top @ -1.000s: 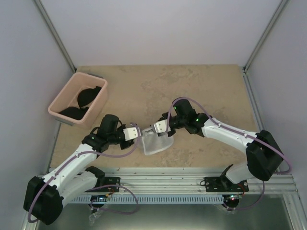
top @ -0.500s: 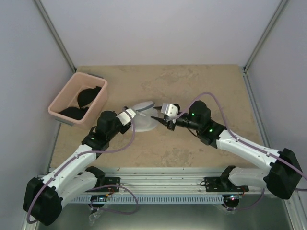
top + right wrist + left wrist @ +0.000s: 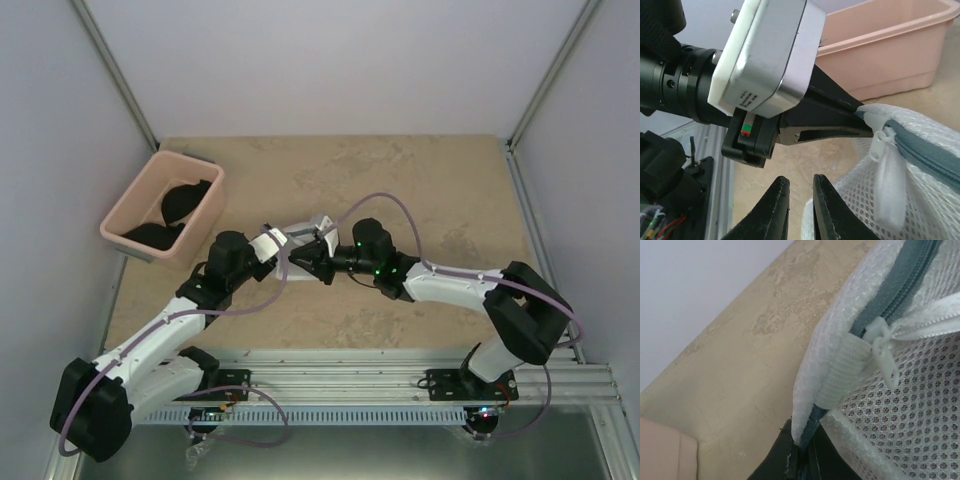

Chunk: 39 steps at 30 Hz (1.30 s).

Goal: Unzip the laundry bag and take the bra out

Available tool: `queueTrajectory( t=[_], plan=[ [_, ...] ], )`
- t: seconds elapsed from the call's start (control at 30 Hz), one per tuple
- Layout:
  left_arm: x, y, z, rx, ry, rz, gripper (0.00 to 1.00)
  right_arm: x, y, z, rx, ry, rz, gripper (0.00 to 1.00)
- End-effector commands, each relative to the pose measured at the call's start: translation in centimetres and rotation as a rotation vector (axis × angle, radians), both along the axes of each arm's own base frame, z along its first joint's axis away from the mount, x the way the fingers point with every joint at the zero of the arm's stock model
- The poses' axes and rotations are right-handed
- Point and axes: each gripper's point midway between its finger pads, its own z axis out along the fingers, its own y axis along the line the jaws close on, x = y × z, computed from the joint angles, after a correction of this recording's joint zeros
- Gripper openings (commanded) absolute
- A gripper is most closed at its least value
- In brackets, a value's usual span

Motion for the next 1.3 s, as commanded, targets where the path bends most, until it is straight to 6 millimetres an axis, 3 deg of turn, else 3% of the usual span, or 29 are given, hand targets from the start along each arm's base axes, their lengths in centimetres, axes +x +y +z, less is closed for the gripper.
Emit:
queueTrajectory(
  t=[0.0, 0.2, 0.4, 0.8, 1.27],
  plan=[
    [0.2, -1.0, 1.2, -0.027, -0.039, -0.035, 0.00, 0.1, 1.6, 2.2, 0.077, 0.041, -0.007, 0.14],
    [-0.6, -1.9, 0.8, -0.042, -0.020, -0.084, 0.00, 4.0, 1.3, 1.1, 0.017, 0.072, -0.220, 0.13],
    [-0.7, -2.0, 1.1, -0.040, -0.028, -0.090, 0.00, 5.6, 0.4, 0.6, -0.058, 0.052, -0.323, 0.14],
    [-1.3, -2.2, 1.1, -0.065, -0.013, -0.105, 0.00, 5.0, -1.9, -0.1, -0.121, 0.064, -0.396, 0.15],
    [-1.3, -2.2, 1.1, -0.047, -0.038, -0.116, 0.00, 4.0, -1.6, 0.1, -0.155, 0.022, -0.320, 0.19]
  ],
)
